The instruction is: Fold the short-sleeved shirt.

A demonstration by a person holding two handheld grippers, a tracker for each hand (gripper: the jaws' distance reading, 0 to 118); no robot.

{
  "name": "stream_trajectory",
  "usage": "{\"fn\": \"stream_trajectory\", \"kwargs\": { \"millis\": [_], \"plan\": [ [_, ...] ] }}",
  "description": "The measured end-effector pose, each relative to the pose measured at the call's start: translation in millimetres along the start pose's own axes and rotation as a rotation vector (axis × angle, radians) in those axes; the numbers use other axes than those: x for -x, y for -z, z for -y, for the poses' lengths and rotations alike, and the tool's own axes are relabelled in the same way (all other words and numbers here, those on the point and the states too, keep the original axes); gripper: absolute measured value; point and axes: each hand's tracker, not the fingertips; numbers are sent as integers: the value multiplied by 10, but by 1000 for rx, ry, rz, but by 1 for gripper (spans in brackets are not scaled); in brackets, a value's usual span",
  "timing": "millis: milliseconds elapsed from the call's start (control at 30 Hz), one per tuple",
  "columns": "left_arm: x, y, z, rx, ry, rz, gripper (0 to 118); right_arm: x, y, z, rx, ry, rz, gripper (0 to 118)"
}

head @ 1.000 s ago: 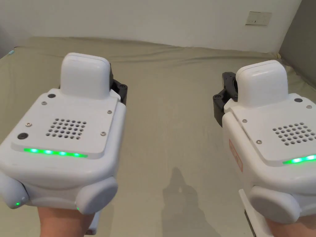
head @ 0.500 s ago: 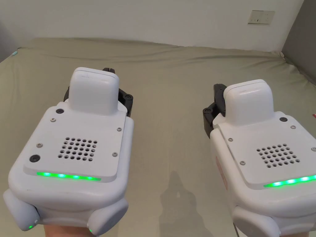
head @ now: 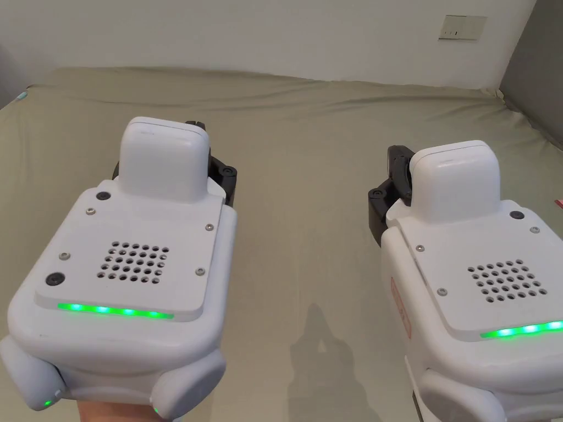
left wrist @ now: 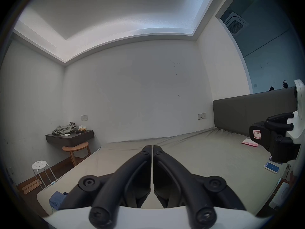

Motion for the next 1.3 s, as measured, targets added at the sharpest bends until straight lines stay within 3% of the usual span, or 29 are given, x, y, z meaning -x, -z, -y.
{"fn": "stream_trajectory", "kwargs": {
  "millis": [600, 633, 667, 767, 1000, 1167, 1300],
  "plan": [
    [-49, 33, 2, 19, 12, 30, 3, 23, 10, 11, 4, 10, 8, 1],
    [-53, 43, 2, 21, 19, 29, 9, 21, 15, 15, 6, 14, 11, 9],
    [-50, 45, 8, 22, 25, 30, 30, 16, 23, 18, 10, 21, 8, 34],
    [-40, 85, 16, 36, 27, 25, 117, -10, 75, 23, 38, 43, -6, 115],
    [-4, 108, 30, 27, 39, 1, 117, 61, 84, 34, 48, -29, 49, 118],
    [9, 97, 27, 31, 26, -7, 117, -80, 137, 20, 106, 131, -75, 118],
    [18, 96, 16, 30, 17, -10, 117, -113, 223, -59, 208, 211, 56, 118]
  ]
}}
